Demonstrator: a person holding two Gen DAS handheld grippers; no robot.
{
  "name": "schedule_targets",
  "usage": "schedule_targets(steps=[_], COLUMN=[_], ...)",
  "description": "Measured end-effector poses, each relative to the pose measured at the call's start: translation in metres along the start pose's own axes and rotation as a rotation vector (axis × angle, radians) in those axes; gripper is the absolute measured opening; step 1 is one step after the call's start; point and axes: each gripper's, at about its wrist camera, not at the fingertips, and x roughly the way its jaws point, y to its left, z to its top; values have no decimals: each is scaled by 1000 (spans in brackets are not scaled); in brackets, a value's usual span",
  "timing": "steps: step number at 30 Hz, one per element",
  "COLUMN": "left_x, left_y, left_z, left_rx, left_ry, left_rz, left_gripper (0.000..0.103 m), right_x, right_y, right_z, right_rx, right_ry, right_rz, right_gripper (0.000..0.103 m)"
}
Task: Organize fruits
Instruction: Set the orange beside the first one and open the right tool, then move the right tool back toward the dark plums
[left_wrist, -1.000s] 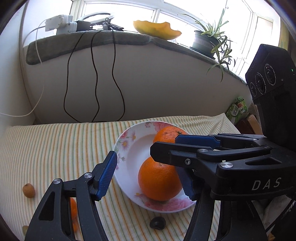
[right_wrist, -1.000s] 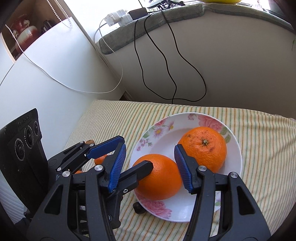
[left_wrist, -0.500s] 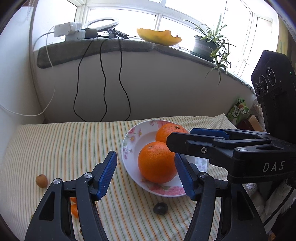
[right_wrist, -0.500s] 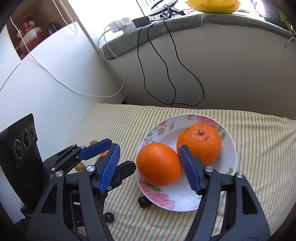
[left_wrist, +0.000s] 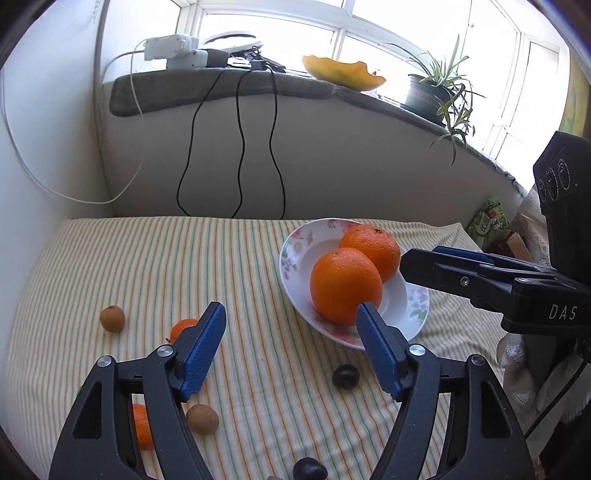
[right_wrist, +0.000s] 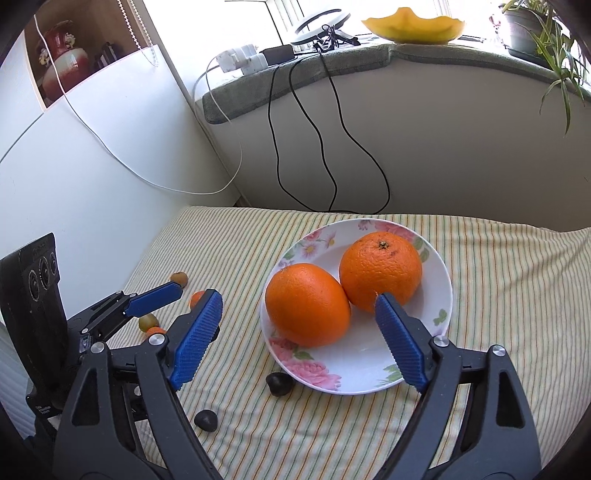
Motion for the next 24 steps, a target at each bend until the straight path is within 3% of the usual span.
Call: schedule_targets(steps=[3,13,24], left_x=[-3,-23,-53], left_y=[4,14,49], left_z=[-5,-21,-70], left_rx=[-6,-20,-41], left_ry=[-3,-32,-63], left_rz=[16,67,144], left_gripper=[73,73,73], right_x=[-3,-21,-33], right_y=[0,24,43], right_z=[-5,-25,-66], right_rx=[2,-133,-156], right_ry=[-15,-102,-146], right_rz=[-21,-124,-100], right_gripper=[96,98,97])
